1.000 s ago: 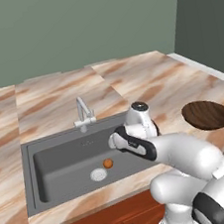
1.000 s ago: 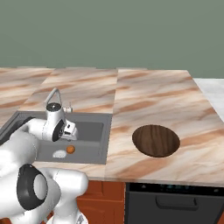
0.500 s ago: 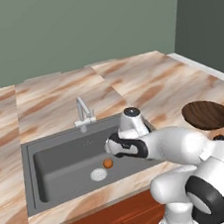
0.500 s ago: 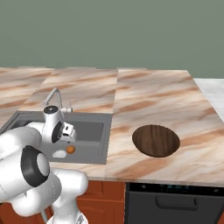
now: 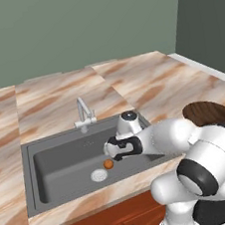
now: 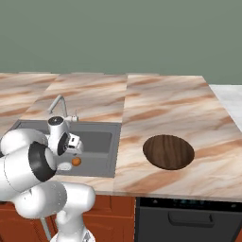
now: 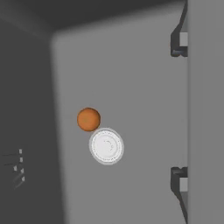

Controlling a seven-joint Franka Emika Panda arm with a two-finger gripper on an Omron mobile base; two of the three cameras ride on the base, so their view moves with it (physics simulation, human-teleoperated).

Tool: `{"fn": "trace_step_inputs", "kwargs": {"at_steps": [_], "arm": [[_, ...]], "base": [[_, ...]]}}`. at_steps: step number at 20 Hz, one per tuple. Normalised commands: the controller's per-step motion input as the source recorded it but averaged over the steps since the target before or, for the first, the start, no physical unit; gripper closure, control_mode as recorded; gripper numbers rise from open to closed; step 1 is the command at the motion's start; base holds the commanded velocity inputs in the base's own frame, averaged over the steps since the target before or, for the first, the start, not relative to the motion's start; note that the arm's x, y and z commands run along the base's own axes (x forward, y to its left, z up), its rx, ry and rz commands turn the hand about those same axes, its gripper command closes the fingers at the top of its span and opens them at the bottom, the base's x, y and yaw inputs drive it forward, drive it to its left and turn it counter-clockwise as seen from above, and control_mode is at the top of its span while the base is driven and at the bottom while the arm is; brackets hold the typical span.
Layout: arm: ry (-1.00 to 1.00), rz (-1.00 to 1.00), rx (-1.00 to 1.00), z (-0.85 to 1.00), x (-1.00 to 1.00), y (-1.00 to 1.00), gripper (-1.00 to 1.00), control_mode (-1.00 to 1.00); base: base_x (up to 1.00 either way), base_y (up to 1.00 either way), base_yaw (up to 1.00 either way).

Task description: Pick the potatos from the cabinet and place them in one bowl. Pick the tangerine from the sink and place it in the other bowl.

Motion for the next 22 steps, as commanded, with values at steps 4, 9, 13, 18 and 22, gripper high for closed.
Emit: {"fn": "trace_step_inputs", "kwargs": {"at_steps": [4,9,13,18,22], "arm": [[0.06,0.00,0.00,-0.29,0.19,0.00,-1.00,-1.00],[0.10,0.00,0.00,-0.10,0.32,0.00,-1.00,-1.00],[0.11,-0.02,0.00,-0.01,0.32,0.06,-1.00,-1.00],[0.03,-0.06,0.00,-0.06,0.30,0.15,-1.00,-1.00],[-0.05,-0.07,0.00,-0.20,0.29,0.17,-1.00,-1.00]], "base": [[0.00,0.00,0.00],[0.00,0.00,0.00],[0.00,0.00,0.00],[0.00,0.00,0.00],[0.00,0.00,0.00]]}}
